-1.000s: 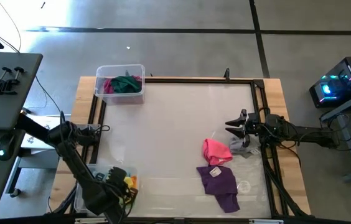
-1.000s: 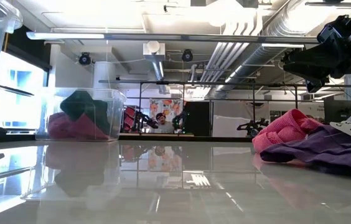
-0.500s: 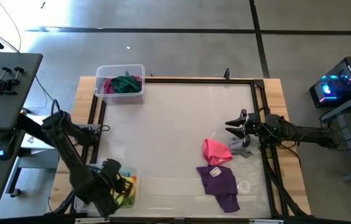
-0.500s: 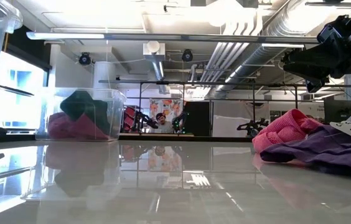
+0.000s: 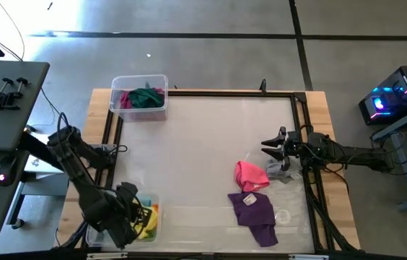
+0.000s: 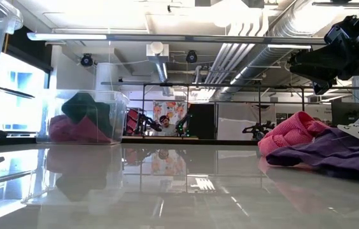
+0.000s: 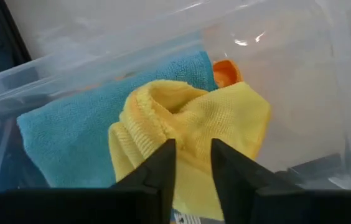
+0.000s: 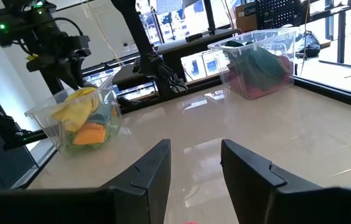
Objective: Sort towels by color in basket
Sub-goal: Put the yellow towel into the bottom transparent bin
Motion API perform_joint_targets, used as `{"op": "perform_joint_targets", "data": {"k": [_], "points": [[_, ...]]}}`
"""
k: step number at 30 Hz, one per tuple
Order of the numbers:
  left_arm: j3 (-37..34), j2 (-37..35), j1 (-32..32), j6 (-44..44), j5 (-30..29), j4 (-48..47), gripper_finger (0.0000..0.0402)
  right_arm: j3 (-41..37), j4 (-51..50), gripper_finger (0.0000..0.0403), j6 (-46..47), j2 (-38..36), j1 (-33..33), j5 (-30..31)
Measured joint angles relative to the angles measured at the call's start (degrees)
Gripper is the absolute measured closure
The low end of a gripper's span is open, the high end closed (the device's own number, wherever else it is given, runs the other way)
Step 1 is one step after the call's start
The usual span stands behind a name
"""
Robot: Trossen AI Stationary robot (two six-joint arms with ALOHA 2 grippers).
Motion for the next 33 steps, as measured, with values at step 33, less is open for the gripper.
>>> {"op": "perform_joint_targets", "data": {"k": [33], "points": [[-14.7, 1.5, 0.0, 2.2, 3.2, 18.6, 0.0401, 0.0, 0.0, 0.0265, 0.0, 0.0, 0.0, 0.0]]}}
